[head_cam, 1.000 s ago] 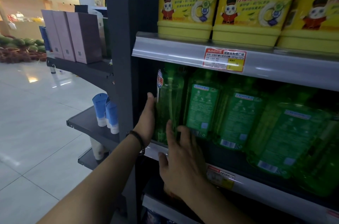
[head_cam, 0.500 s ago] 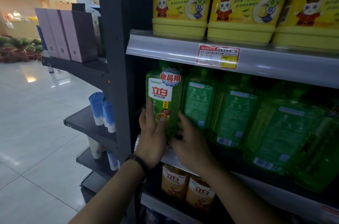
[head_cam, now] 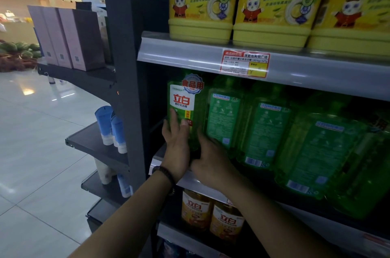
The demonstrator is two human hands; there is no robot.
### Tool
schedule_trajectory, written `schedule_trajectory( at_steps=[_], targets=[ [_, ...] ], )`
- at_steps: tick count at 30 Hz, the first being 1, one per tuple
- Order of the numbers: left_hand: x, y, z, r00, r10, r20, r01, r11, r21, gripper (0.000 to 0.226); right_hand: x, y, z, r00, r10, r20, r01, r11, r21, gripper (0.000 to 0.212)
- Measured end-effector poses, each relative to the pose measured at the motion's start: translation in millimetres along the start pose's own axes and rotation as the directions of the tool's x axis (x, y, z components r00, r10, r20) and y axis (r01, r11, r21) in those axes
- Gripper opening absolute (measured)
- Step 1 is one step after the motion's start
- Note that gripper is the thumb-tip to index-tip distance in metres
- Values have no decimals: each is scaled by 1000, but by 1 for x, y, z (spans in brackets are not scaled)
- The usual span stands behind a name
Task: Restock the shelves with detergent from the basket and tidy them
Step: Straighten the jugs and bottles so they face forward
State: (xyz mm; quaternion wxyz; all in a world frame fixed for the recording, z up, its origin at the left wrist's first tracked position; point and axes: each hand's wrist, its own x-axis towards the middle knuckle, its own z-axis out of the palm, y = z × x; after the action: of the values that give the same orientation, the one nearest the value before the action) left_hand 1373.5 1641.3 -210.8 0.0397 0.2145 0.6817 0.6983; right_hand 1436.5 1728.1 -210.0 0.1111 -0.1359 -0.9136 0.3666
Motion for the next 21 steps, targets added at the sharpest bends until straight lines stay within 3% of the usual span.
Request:
schedule_trajectory(
  at_steps=[9,11,14,17,21],
  targets=[
    [10,3,-5,998,-19,54,19,1000,-8,59,2,7,-5,1000,-17,-6,17,998,64,88],
    [13,-4,-13,998,-22,63,20,999,39,60,-5,7,-8,1000,-16,-17,18,997,72,95],
    [3,-8,-20,998,-6,55,0,993,121,52,-25,14,-19,996,5,-89,3,996,89,87],
    [-19,1,-13,989,124,83,-140,961,238,48,-47,24,-29,965,53,-257,-6,984,179,81],
    [-29,16,2,955,225,194,-280,901,332,62,-56,35,-39,942,149,-301,-50,949,311,85]
  ],
)
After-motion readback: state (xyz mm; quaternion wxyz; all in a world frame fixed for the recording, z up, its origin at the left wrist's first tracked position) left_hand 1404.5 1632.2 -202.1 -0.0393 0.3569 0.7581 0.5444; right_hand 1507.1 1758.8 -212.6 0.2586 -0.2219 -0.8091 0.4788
